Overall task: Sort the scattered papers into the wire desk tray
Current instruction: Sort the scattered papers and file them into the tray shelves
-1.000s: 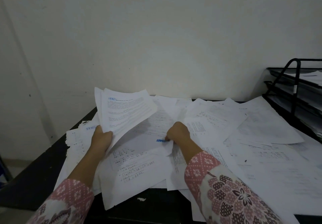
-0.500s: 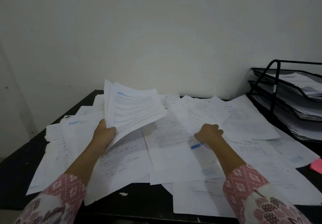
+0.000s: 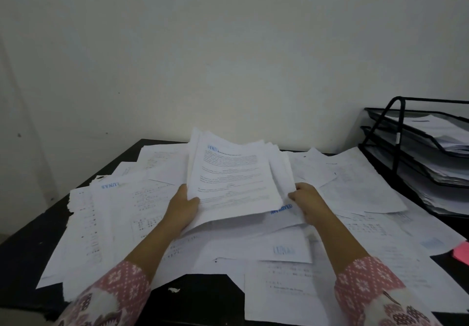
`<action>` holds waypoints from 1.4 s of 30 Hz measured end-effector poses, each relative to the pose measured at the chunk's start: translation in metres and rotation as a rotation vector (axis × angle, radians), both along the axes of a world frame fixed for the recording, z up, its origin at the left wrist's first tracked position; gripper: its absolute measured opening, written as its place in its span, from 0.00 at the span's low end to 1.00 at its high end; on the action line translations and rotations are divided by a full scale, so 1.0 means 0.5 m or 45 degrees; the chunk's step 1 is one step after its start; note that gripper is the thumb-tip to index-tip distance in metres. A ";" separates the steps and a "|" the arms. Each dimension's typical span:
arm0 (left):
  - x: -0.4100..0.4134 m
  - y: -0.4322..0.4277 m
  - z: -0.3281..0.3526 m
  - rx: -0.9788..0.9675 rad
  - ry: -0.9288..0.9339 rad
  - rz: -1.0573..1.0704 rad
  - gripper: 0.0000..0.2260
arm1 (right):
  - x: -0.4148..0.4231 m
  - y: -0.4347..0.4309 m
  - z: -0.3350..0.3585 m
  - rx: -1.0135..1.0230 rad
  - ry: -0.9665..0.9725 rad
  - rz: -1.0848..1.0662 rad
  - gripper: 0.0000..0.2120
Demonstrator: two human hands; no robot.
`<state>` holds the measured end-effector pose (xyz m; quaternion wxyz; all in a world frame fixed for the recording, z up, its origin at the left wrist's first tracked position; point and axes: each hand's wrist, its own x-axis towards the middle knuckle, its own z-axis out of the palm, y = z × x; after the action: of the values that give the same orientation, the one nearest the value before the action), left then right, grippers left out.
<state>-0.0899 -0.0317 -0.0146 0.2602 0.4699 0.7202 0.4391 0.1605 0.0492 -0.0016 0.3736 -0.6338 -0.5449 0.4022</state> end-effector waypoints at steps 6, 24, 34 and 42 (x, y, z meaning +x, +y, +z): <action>0.046 0.014 -0.008 0.039 0.123 -0.168 0.17 | 0.008 0.000 0.007 -0.076 0.290 -0.082 0.13; 0.070 0.092 0.093 0.310 -0.479 -0.202 0.26 | 0.043 -0.017 0.088 0.450 0.356 0.169 0.16; 0.145 0.079 0.182 0.820 -0.361 -0.165 0.16 | 0.058 -0.036 0.175 0.841 0.441 0.035 0.12; 0.172 0.071 0.191 0.812 -0.302 -0.182 0.09 | 0.054 -0.040 0.191 0.849 0.383 -0.006 0.11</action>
<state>-0.0040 0.0040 0.0808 0.2121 0.5224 0.4770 0.6742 0.1876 0.0291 0.0937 0.6365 -0.4122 -0.5836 0.2903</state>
